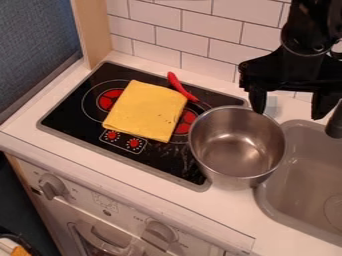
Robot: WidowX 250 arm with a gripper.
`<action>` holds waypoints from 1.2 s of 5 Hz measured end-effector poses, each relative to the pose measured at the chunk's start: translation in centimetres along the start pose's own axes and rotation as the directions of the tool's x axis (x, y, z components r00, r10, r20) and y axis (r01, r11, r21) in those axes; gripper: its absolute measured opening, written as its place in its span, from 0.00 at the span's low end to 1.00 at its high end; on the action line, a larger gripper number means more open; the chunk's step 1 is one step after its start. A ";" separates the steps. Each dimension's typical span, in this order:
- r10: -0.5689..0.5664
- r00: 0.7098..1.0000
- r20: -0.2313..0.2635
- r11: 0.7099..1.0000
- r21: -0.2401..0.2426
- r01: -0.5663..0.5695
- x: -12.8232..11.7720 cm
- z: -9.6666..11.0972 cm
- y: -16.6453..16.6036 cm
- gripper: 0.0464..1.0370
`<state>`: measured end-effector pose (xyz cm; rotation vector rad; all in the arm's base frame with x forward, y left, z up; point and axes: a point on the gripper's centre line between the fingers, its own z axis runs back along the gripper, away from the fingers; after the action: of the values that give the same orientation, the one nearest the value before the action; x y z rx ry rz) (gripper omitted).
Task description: Move the yellow cloth to the left burner
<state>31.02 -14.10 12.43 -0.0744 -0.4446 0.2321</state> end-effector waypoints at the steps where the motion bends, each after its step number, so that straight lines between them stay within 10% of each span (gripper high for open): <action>1: -0.001 1.000 -0.021 1.000 0.019 0.001 -0.5 -0.7 0.3 0.96; 6: 0.388 0.912 0.133 0.900 0.157 -0.406 2.5 1.1 12.1 0.96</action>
<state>30.25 -1.70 13.01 0.0271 -0.5024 0.6824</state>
